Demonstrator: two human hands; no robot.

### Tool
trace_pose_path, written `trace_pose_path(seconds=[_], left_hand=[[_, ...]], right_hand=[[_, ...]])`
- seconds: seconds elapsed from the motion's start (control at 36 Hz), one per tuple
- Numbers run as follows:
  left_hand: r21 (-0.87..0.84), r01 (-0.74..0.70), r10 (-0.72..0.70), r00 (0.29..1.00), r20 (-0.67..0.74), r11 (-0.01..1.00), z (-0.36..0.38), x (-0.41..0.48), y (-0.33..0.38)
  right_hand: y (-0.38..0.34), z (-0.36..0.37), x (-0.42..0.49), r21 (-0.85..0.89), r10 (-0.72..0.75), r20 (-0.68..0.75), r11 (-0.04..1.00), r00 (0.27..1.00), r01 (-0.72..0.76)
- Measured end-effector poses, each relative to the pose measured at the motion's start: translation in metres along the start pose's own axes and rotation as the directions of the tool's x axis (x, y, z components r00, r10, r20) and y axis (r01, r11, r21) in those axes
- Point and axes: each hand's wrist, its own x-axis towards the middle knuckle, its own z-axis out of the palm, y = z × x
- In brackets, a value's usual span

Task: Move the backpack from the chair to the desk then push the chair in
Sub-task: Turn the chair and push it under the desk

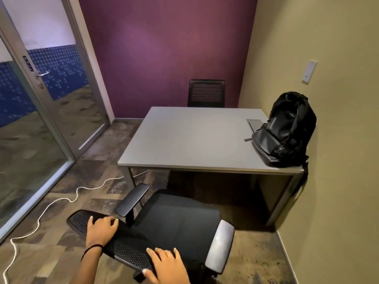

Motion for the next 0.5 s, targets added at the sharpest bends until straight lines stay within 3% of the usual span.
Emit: trace_pose_path(seconds=[0.08,0.25,0.33,0.5], left_hand=[[-0.005,-0.036,0.036,0.999,0.029,0.999,-0.002,0.0,-0.003],[0.006,-0.076,0.076,0.995,0.067,0.997,0.001,0.011,-0.007],[0.05,-0.135,0.126,0.981,0.147,0.99,-0.001,0.019,-0.01],[-0.008,-0.436,0.399,0.816,0.419,0.9,-0.011,0.041,-0.024]], right_hand=[[-0.004,-0.001,0.009,0.062,-0.019,0.155,0.998,0.988,0.009],[-0.005,0.001,0.023,0.071,0.075,0.196,0.993,0.978,-0.09],[-0.005,0.003,0.023,0.083,0.094,0.137,0.991,0.986,-0.106],[-0.015,0.01,0.026,-0.026,0.088,0.173,0.996,0.981,-0.084]])
